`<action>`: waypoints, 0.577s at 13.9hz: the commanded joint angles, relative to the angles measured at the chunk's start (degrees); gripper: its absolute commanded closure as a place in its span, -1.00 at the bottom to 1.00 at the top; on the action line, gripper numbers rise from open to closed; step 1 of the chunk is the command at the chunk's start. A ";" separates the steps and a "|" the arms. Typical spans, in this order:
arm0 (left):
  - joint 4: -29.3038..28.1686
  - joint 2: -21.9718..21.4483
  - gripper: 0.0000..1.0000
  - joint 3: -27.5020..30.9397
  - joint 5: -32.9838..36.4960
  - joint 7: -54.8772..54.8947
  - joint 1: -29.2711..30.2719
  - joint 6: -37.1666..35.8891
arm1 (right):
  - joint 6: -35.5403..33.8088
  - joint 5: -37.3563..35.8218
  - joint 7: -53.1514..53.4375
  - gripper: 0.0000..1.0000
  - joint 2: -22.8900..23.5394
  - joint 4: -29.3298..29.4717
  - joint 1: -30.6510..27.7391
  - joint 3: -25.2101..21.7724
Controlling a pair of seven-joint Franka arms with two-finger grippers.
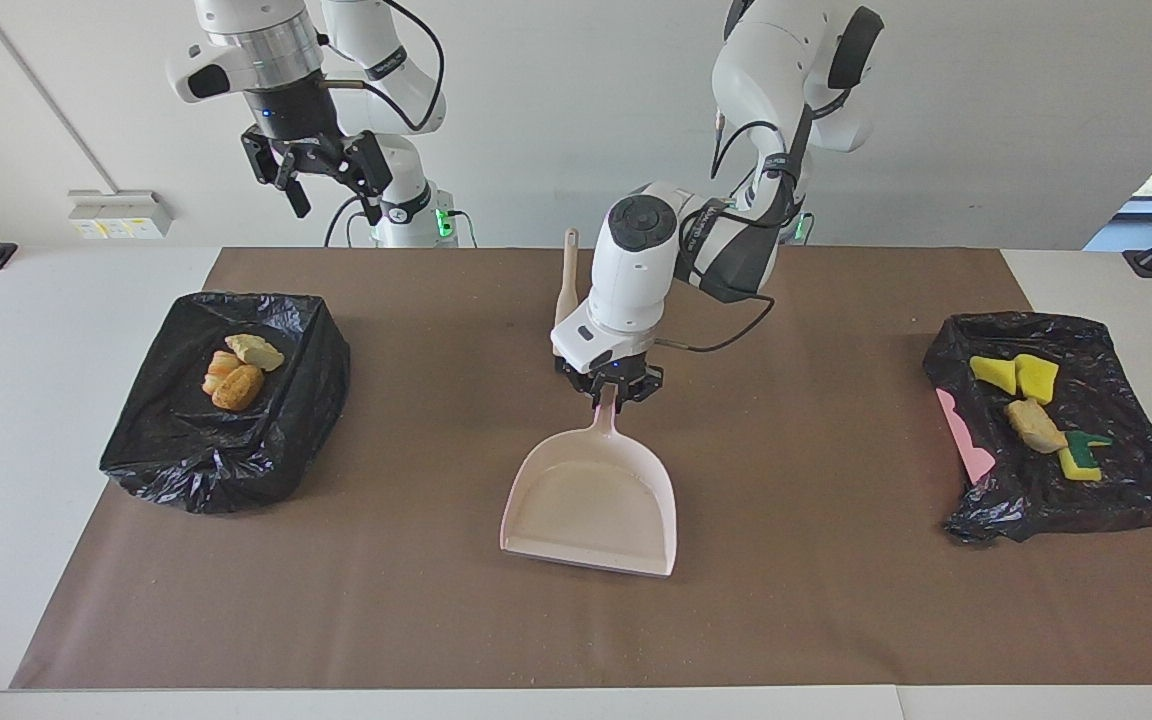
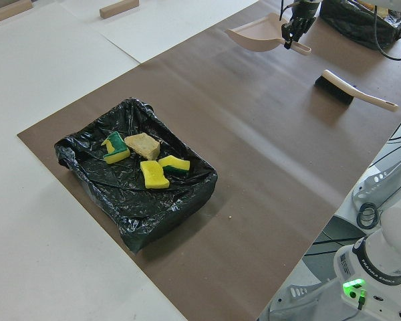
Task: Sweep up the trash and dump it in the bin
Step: 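Bring back the dustpan with the left gripper while the right gripper drops the brush, then lower the dustpan onto the table with the left gripper and release it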
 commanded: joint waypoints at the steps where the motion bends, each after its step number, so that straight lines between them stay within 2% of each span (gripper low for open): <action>1: 5.18 4.12 1.00 1.26 -0.74 -1.98 -2.03 -2.29 | -2.02 -1.03 -6.06 -1.00 0.33 1.10 -0.72 -3.56; 6: 5.80 5.62 1.00 1.26 -0.92 -4.18 -2.82 -1.24 | -2.90 -5.60 -13.46 -1.00 -0.46 0.22 -0.98 -8.58; 8: 5.62 6.06 1.00 1.17 -1.44 -4.26 -2.74 -1.23 | -2.29 -5.69 -14.86 -1.00 -0.46 -2.40 -2.83 -9.37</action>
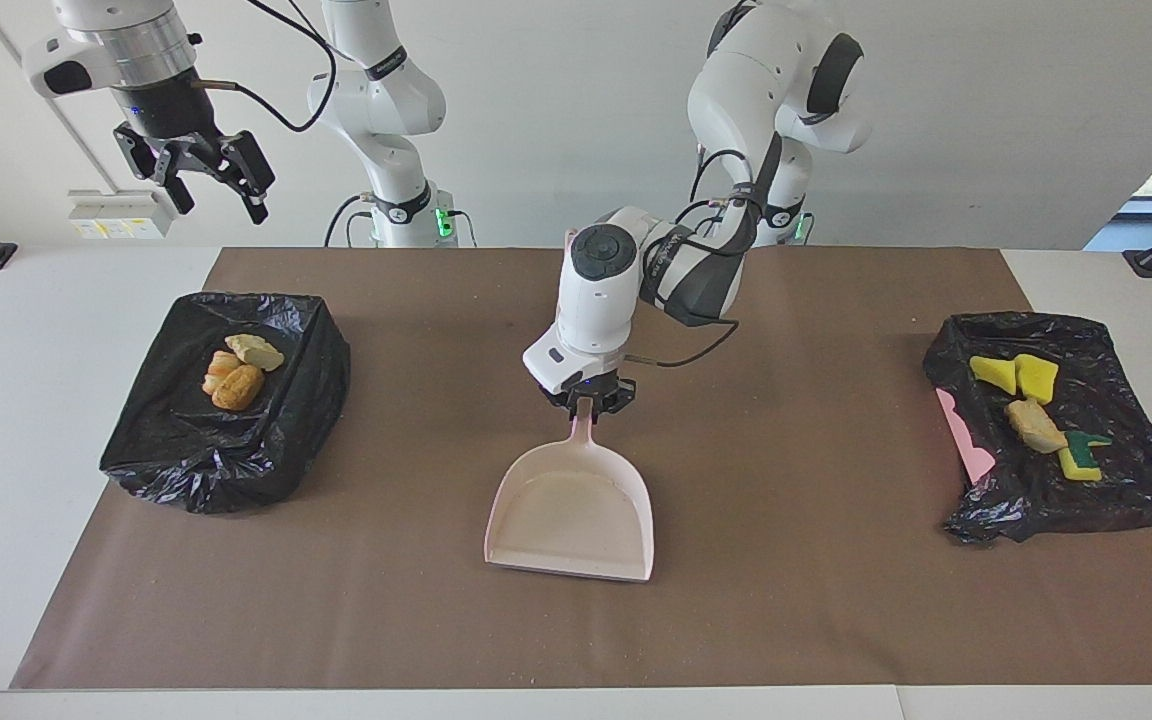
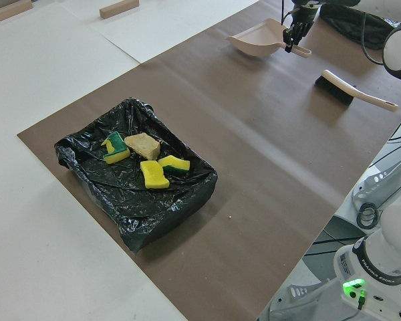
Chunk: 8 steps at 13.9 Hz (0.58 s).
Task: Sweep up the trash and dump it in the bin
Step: 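Lower the dustpan onto the table with the left gripper and release it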
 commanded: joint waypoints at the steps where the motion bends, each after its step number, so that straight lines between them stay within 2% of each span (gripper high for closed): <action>1: 1.84 1.48 1.00 1.13 -3.97 -0.83 -0.67 -1.04 | 0.37 -1.00 -5.00 -1.00 -0.37 -3.43 -2.42 -0.09; 5: 1.39 1.21 0.96 1.31 -5.23 -2.23 -1.28 -2.09 | 3.87 -0.39 -5.90 -1.00 -0.28 -6.87 -2.08 -0.09; 7: 1.39 1.04 -0.46 1.31 -4.97 -2.94 -1.37 -2.97 | 4.68 -0.39 -5.55 -1.00 -0.19 -6.87 -1.73 0.09; 8: 1.31 0.95 -0.84 1.40 -4.88 -2.94 -1.37 -3.06 | 4.68 -0.47 -5.55 -1.00 -0.02 -6.61 -1.73 0.61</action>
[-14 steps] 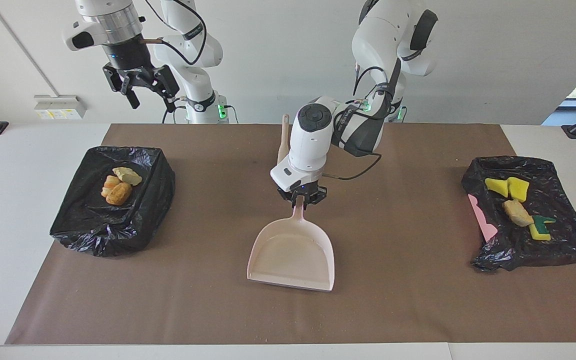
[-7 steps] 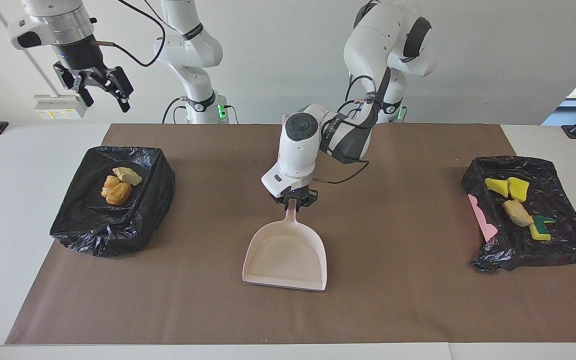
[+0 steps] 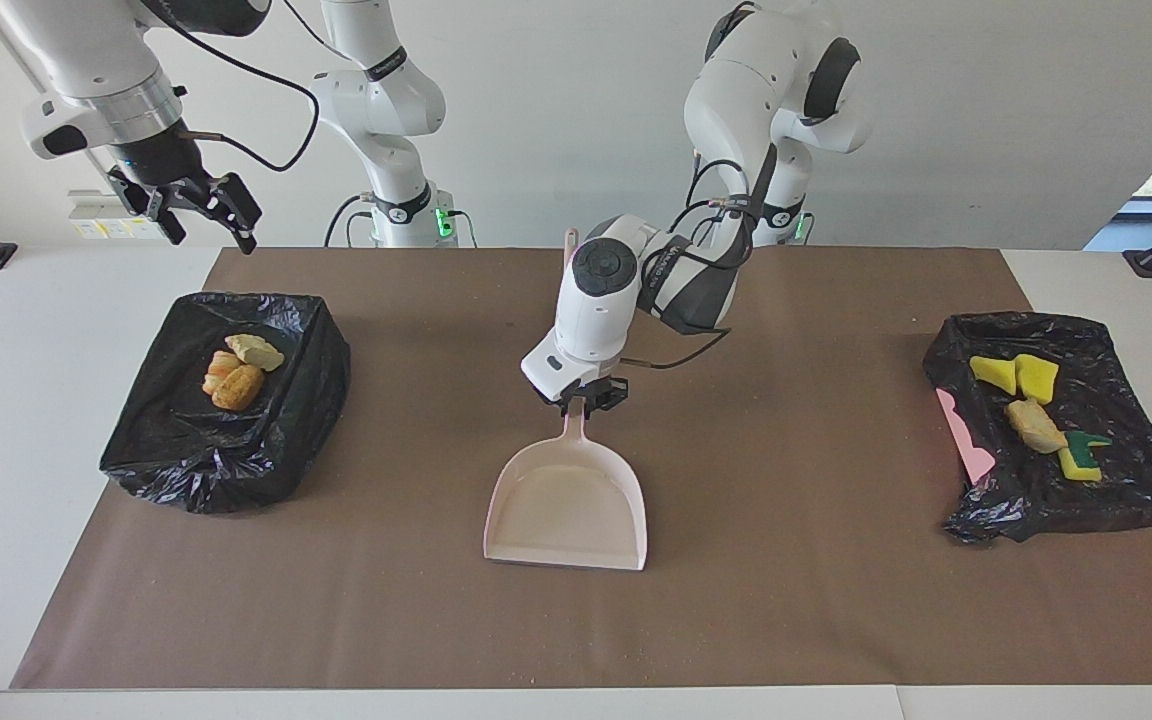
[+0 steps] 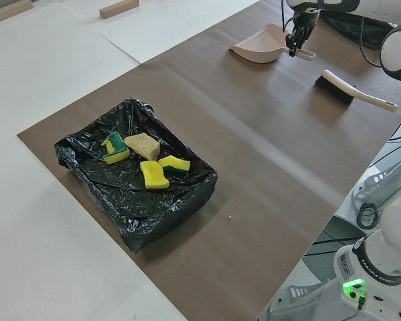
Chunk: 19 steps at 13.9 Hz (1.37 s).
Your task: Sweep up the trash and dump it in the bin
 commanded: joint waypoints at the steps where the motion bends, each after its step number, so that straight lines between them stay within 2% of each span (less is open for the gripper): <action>1: 1.26 -0.27 -0.92 1.48 -0.06 -1.07 -1.08 -2.06 | 1.00 -0.47 -1.22 -1.00 -0.72 -0.67 -0.02 0.76; 2: 0.73 -1.14 -1.00 1.66 1.68 -1.07 -1.00 -2.84 | 0.57 -0.39 -1.22 -1.00 -0.72 -0.76 -0.02 0.85; 3: -0.84 -3.76 -1.00 1.74 3.35 -0.98 -0.56 -3.46 | 0.56 -0.39 -1.22 -1.00 -0.72 -0.67 0.06 0.85; 5: -6.97 -11.13 -1.00 1.75 4.78 -0.19 1.02 -3.55 | 1.18 -0.56 -1.48 -1.00 -0.46 -0.41 0.07 0.85; 7: -14.44 -18.77 -1.00 1.75 5.47 0.16 3.30 -4.07 | 1.18 -1.08 -0.87 -1.00 -0.20 0.99 0.50 3.73; 11: -23.87 -32.05 -1.00 1.75 5.66 10.42 11.46 -5.91 | 1.18 -0.83 -0.69 -1.00 -0.11 1.09 0.68 4.10; 16: -23.01 -39.02 -1.00 1.83 5.92 27.81 22.01 -16.19 | 0.56 -0.12 -0.87 -1.00 -0.11 1.09 0.94 4.01; 19: -19.24 -41.75 -1.00 1.92 5.92 31.70 28.26 -21.46 | 0.56 -0.12 -0.87 -1.00 -0.20 1.09 1.03 4.10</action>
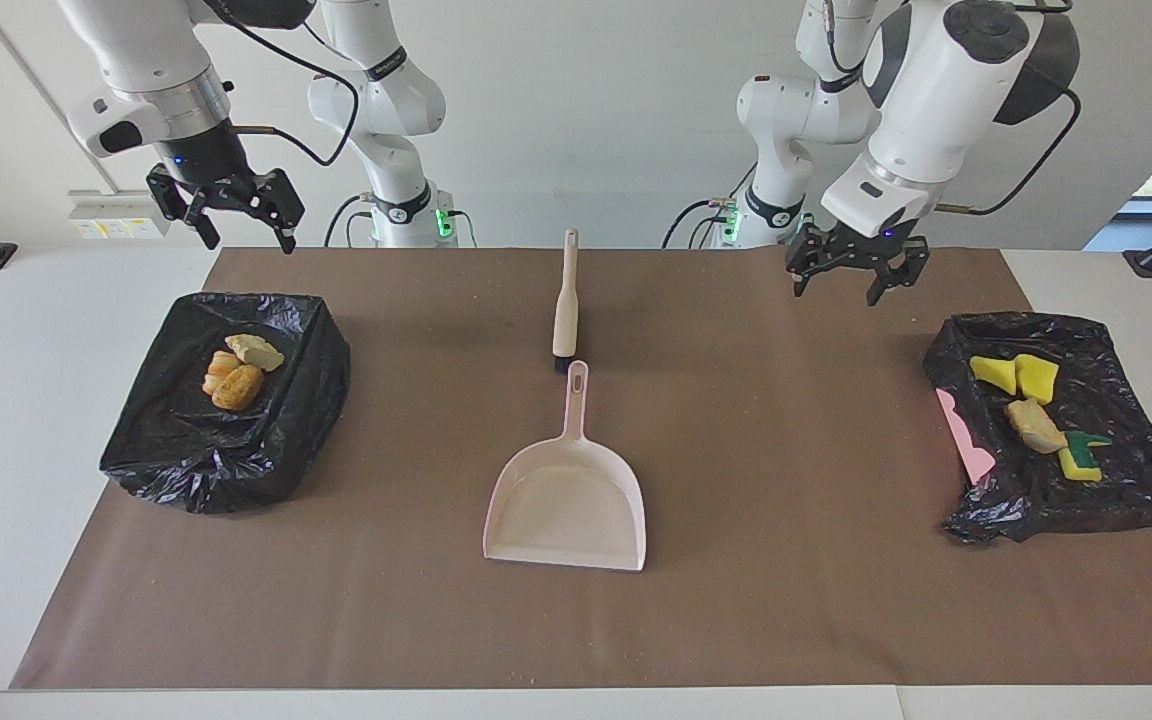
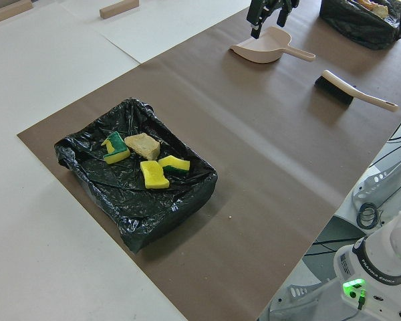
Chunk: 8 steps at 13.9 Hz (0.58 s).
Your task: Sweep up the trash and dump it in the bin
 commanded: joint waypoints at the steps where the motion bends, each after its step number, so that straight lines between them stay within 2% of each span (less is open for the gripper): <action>1: 4.03 -2.03 -1.00 -0.67 0.61 5.01 4.54 -6.14 | 0.10 -0.12 -0.65 -1.00 -0.08 0.05 -0.07 -0.01; 3: 10.01 -0.72 -1.00 -0.67 1.22 8.18 6.56 -10.11 | 0.10 -0.12 -0.65 -1.00 -0.16 0.05 -0.07 0.08; 8: 19.86 4.82 -1.00 -0.14 0.96 9.42 8.68 -17.58 | 0.10 -0.73 -0.47 -1.00 -0.07 0.05 -0.07 -0.09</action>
